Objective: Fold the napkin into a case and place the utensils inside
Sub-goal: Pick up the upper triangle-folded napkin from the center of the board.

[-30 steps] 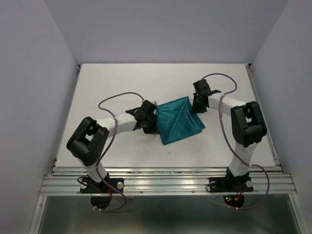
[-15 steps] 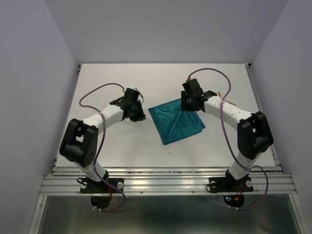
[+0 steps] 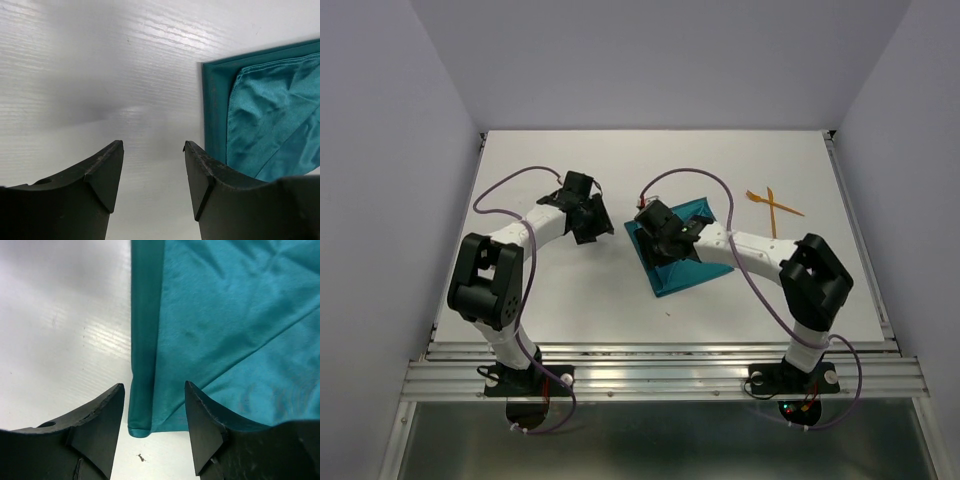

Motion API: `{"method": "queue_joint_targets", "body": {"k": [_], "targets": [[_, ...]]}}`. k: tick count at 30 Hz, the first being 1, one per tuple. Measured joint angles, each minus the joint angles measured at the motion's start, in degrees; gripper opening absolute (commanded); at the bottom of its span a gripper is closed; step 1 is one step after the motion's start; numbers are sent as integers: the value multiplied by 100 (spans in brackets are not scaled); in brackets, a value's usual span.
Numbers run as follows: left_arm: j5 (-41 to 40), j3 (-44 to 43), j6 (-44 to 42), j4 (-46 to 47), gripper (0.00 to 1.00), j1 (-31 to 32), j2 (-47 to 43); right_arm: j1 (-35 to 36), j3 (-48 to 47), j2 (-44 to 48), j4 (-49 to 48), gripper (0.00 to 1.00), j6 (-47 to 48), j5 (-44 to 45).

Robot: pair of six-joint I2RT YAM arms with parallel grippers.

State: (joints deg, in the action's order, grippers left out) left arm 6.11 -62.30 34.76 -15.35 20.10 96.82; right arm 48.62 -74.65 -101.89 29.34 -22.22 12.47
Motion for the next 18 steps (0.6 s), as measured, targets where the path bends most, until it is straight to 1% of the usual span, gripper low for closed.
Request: {"method": "queue_joint_targets", "body": {"k": [9,18], "targets": [[57,-48,-22,-4,61,-221,0,428,-24,-376,44,57,28,63],[149,-48,-22,2,60,-260,0,511,-31,-752,42,57,81,173]]}}
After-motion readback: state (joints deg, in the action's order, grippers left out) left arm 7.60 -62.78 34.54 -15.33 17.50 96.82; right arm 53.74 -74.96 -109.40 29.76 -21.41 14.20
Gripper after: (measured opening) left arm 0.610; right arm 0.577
